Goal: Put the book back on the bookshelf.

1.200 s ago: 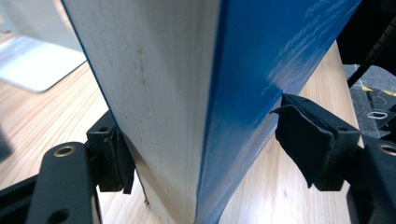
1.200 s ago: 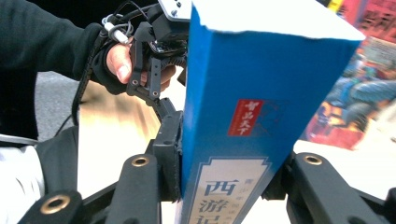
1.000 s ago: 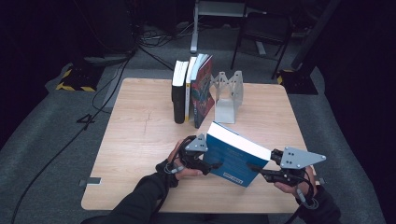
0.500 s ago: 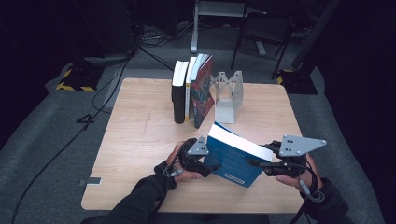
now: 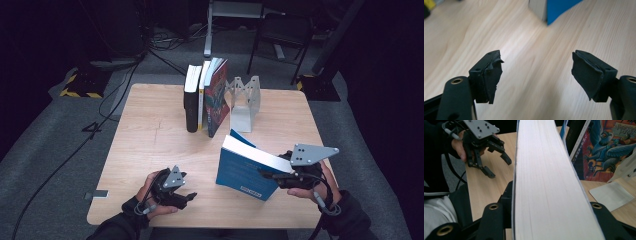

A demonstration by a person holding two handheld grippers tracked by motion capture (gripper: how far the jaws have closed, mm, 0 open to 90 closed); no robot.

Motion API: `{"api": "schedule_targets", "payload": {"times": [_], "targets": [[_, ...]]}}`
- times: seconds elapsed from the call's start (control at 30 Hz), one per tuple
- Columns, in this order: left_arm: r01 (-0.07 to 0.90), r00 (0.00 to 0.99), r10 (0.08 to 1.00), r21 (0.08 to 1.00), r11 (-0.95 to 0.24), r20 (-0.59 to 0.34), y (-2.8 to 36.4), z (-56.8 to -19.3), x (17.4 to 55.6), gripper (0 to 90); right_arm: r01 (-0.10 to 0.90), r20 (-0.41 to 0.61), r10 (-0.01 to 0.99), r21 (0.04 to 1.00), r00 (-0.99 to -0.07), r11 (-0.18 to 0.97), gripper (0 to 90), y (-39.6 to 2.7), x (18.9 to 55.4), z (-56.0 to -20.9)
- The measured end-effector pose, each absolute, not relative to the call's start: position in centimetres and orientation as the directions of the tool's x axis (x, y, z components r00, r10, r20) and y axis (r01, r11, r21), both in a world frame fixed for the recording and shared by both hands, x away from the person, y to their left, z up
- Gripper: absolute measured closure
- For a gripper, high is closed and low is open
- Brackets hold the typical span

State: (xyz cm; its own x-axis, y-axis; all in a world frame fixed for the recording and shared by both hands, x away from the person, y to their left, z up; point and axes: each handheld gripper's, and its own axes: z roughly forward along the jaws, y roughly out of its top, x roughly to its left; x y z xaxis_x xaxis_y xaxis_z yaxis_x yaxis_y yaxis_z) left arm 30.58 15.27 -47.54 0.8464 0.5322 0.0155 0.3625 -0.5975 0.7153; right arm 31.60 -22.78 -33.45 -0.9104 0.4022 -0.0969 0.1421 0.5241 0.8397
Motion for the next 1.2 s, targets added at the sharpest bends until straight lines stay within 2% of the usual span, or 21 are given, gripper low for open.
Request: {"api": "schedule_targets", "payload": {"times": [0.1, 0.3, 0.5, 0.67, 0.77, 1.2], "targets": [[0.392, 0.831, 0.557, 0.707, -0.588, 0.002, 15.5, -48.0, 30.6, 20.6, 0.151, -0.082, 0.403, 0.845, -0.912, 0.512, 57.4, -22.7, 31.8, -33.4], [0.438, 0.814, 0.581, 0.676, -0.593, -0.018, 15.2, -49.0, 31.4, 18.3, 0.168, -0.075, 0.437, 0.855, -0.896, 0.491, 59.2, -22.9, 31.9, -33.5], [0.432, 0.799, 0.599, 0.650, -0.625, 0.045, 14.7, -49.7, 31.4, 18.1, 0.178, -0.073, 0.457, 0.857, -0.887, 0.483, 59.4, -23.0, 31.9, -33.5], [0.441, 0.802, 0.597, 0.665, -0.602, 0.009, 14.4, -50.1, 31.5, 16.5, 0.152, -0.097, 0.467, 0.871, -0.879, 0.468, 59.6, -22.9, 31.5, -33.7], [0.429, 0.818, 0.575, 0.677, -0.598, -0.010, 14.7, -50.3, 31.8, 16.0, 0.172, -0.082, 0.482, 0.872, -0.872, 0.459, 59.6, -22.8, 31.7, -33.6], [0.420, 0.825, 0.564, 0.684, -0.596, -0.014, 14.8, -50.4, 32.0, 13.4, 0.208, -0.083, 0.531, 0.861, -0.843, 0.465, 59.7, -22.4, 32.9, -32.1]]}}
